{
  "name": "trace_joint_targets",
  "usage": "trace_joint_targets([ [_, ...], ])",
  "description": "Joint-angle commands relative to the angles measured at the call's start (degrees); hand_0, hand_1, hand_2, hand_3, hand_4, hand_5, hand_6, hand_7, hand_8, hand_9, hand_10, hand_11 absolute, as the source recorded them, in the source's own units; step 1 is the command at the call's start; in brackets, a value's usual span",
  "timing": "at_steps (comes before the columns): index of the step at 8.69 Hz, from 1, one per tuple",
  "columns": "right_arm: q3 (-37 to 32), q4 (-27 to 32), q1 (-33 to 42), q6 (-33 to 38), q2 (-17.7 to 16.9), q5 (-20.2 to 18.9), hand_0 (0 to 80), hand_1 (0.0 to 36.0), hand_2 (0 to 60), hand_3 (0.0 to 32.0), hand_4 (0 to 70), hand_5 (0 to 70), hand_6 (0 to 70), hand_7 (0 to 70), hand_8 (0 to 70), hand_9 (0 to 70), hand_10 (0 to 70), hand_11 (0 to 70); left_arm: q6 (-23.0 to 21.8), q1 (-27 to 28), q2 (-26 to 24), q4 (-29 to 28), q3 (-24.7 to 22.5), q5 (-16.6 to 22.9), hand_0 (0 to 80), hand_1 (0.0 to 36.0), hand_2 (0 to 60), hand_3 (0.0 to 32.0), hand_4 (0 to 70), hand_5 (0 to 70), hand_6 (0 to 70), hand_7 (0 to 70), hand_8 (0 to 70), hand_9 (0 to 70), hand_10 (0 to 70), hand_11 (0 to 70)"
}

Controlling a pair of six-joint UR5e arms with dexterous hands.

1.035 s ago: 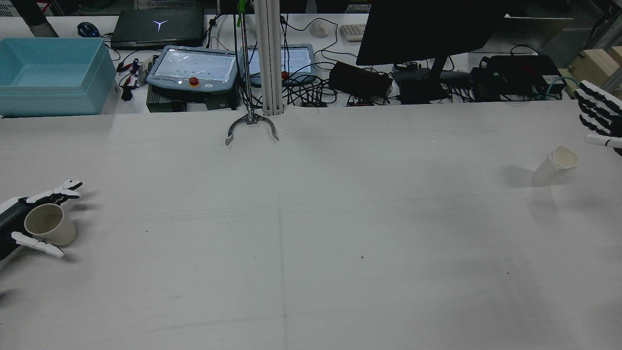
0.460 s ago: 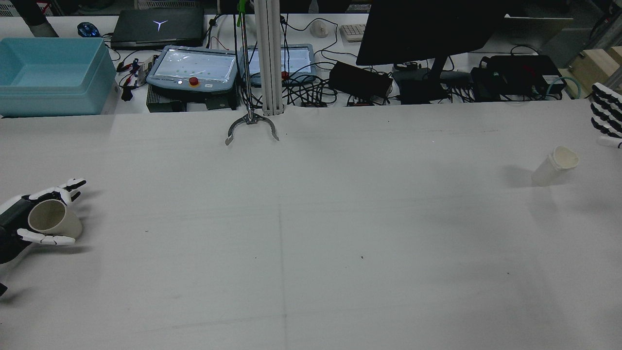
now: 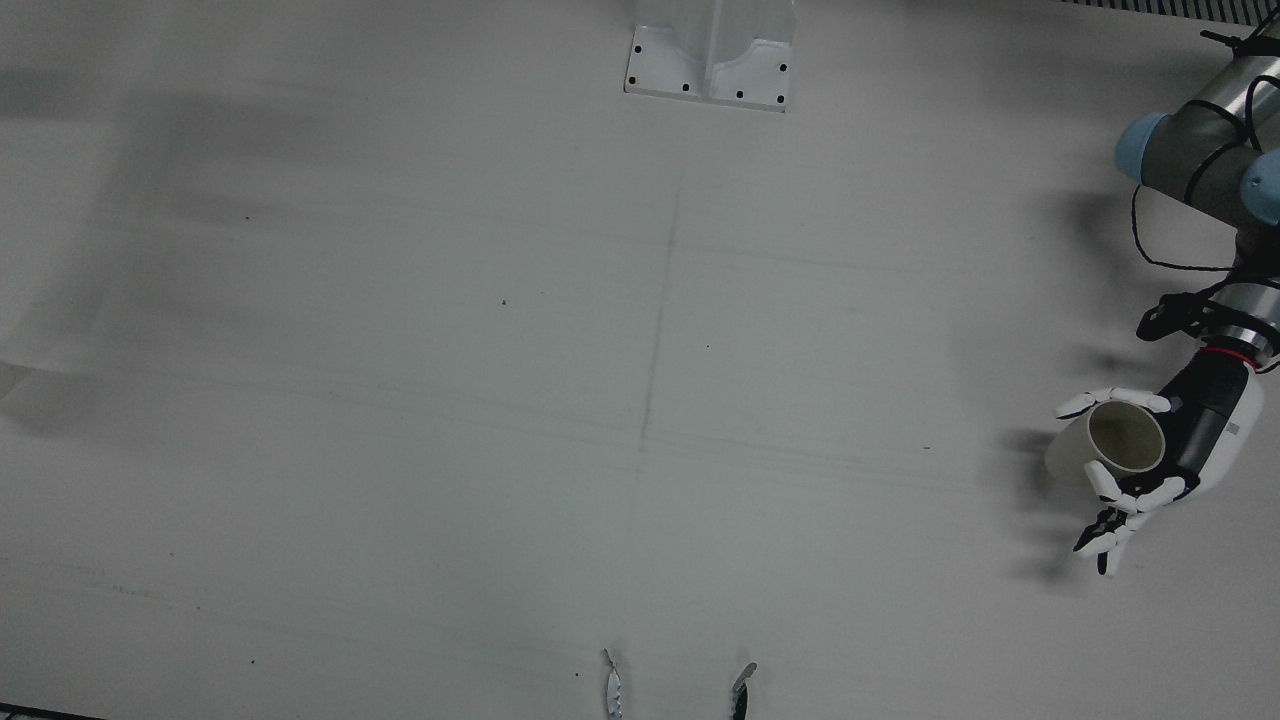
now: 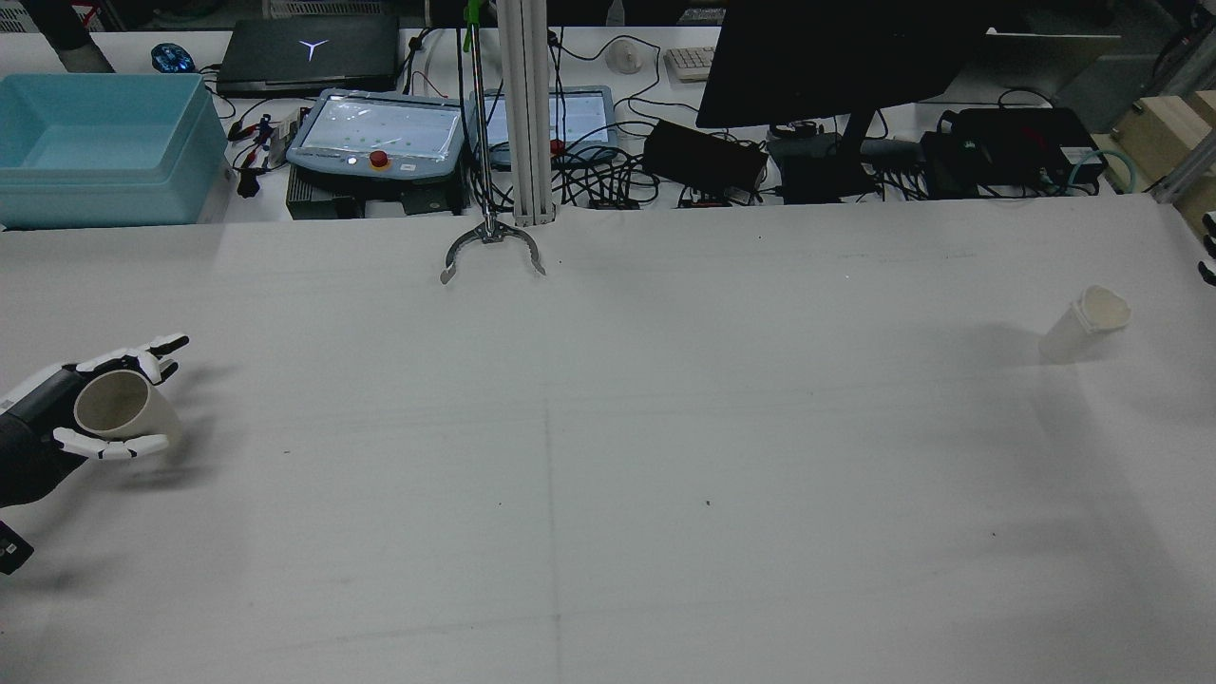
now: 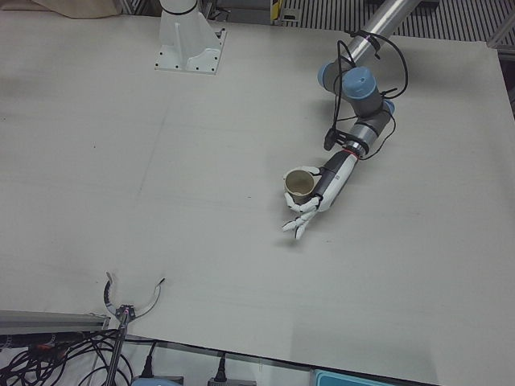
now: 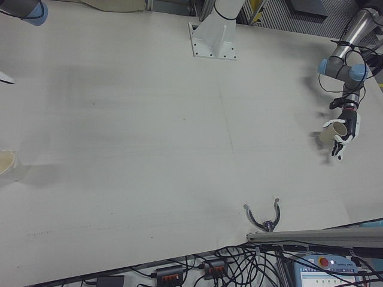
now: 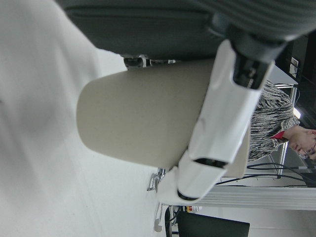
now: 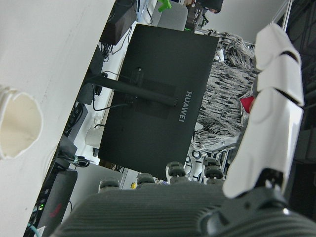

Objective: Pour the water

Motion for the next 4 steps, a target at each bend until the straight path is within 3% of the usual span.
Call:
trace_joint_targets([
  [1, -21.03, 13.87, -3.26, 1.56, 5.75, 1.02, 55.7, 29.3, 30.2, 0.0, 0.0, 9.5, 15.9, 7.1, 2.1, 0.0, 0.0, 0.0, -1.13, 2.71, -2.13, 13.48, -11.90, -1.14, 80.0, 36.0, 60.0, 0.0, 36.4, 70.0, 12.7, 14.7, 2.6, 1.5, 3.6, 9.5],
  [3, -37.73, 22.93, -7.31, 2.00, 13.40, 1.02, 56.8, 30.9, 32.2, 0.0, 0.0, 10.1, 15.7, 6.9, 2.1, 0.1, 0.0, 0.0, -2.80, 4.73, -7.22, 20.09, -12.81, -2.02, 80.0, 36.0, 60.0, 0.0, 35.9, 70.0, 12.8, 14.3, 2.5, 1.4, 3.4, 9.2],
  [4, -42.25, 25.40, -7.58, 2.09, 15.36, 0.94, 58.0, 31.7, 32.4, 0.0, 0.0, 10.1, 15.3, 6.6, 2.0, 0.0, 0.0, 0.0, -2.80, 5.61, -8.12, 21.33, -13.16, -3.07, 80.0, 36.0, 60.0, 0.0, 35.1, 70.0, 12.3, 13.7, 2.4, 1.3, 3.3, 9.2],
])
